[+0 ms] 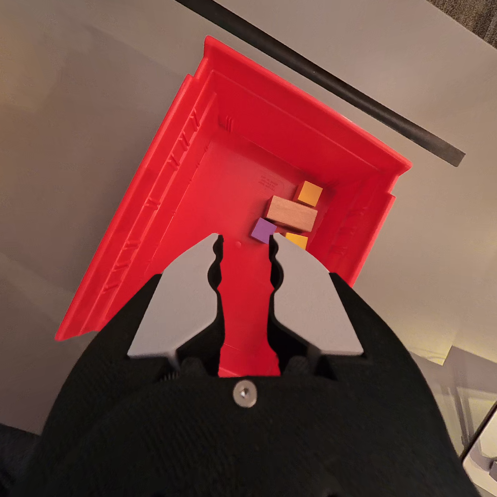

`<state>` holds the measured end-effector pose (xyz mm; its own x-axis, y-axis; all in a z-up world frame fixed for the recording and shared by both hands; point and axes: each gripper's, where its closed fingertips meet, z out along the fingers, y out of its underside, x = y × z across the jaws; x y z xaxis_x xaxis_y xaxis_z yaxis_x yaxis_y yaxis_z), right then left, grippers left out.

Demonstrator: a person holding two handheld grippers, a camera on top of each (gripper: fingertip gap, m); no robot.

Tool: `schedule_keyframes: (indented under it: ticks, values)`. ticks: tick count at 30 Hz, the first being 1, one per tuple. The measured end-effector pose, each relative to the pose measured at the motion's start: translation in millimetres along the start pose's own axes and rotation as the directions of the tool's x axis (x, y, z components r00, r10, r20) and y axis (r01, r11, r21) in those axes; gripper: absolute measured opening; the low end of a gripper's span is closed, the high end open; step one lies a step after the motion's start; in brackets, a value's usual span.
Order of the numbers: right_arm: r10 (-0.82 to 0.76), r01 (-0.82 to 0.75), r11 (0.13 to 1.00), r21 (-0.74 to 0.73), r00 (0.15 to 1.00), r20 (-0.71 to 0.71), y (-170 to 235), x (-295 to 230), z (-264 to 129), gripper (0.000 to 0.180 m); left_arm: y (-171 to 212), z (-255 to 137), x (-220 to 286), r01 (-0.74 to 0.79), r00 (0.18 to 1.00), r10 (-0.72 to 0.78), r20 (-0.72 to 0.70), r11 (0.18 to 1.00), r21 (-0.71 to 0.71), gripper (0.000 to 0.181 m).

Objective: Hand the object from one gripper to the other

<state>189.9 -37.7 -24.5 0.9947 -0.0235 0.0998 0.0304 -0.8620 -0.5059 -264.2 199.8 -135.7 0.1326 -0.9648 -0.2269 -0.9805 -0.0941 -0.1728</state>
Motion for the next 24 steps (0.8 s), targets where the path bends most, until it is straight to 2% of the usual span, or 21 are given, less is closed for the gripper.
schedule_keyframes:
  ticks: [16,24]
  values:
    - [-0.021,0.021,0.999,-0.031,1.000,0.002,4.4,-1.5,3.2,0.034,0.8,14.2,-3.3,0.026,1.000,-0.026,0.010,0.998,-0.065,0.037]
    - [-0.023,0.023,0.999,-0.037,1.000,-0.015,4.6,-0.8,2.4,0.034,3.2,-4.8,-8.9,0.055,0.998,-0.052,0.044,0.997,-0.056,0.036]
